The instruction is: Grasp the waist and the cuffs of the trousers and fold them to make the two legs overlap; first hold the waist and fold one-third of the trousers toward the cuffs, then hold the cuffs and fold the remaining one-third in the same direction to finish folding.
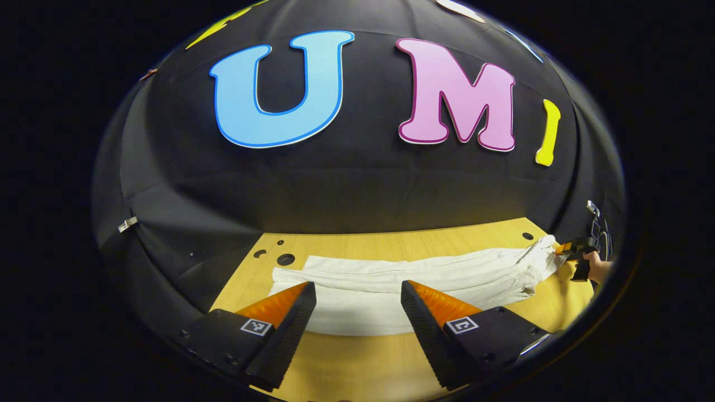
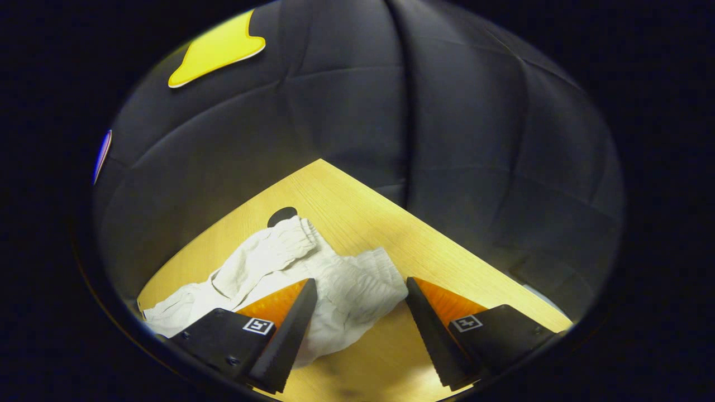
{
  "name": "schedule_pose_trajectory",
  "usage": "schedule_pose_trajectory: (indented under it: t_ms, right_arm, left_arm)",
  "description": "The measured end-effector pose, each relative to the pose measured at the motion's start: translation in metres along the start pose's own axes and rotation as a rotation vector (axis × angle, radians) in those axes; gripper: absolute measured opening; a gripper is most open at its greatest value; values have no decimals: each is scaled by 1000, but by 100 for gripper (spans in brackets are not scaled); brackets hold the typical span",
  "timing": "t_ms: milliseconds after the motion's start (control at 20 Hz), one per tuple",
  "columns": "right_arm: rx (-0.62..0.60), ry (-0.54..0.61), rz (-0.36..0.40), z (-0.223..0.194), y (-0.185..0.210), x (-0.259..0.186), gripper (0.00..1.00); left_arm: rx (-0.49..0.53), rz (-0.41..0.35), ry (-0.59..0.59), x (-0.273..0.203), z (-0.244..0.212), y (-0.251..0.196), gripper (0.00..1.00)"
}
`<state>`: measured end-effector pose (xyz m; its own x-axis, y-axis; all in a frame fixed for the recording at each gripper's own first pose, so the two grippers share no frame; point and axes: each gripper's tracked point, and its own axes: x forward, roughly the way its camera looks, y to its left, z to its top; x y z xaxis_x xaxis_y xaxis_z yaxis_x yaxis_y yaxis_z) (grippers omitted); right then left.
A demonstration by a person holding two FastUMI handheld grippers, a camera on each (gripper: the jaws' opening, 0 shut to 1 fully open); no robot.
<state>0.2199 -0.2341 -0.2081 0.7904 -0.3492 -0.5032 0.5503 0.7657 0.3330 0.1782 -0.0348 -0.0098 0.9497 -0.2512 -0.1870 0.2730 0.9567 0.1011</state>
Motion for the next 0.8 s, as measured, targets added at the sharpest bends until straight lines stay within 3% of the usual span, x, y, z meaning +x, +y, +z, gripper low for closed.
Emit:
schedule_pose_trajectory:
  t_ms: [100, 200, 300, 350, 400, 450, 500, 650, 750, 800]
  right_arm:
    - [17, 1, -3, 2, -2, 1, 99]
    - [32, 6, -24, 1, -5, 0, 91]
    - [39, 27, -10, -4, -2, 2, 75]
    - [39, 22, -12, -1, -2, 4, 53]
    - [56, 51, 15, -8, 3, 5, 58]
    - [67, 45, 15, -6, 6, -4, 37]
    - [63, 59, 24, -10, 9, 1, 36]
    - [24, 67, 41, -15, 13, -8, 19]
    - [-34, 27, 48, -2, 19, -27, 13]
    - [-60, 13, 41, 3, 21, -36, 13]
  left_arm:
    - [-21, -6, 7, -6, 1, -7, 98]
    - [-39, -6, 3, -10, 4, -11, 98]
    - [-82, -10, 14, -12, 1, -16, 98]
    - [-113, -14, 24, -12, -1, -19, 98]
    - [-142, -17, 34, -12, -5, -20, 98]
    - [-167, -20, 40, -12, -7, -21, 98]
    - [-191, -21, 44, -12, -9, -19, 98]
    - [-273, -17, 56, -11, -18, -10, 96]
    - [-358, 4, 49, -16, -29, 8, 92]
    - [-353, 12, 56, -18, -35, 16, 96]
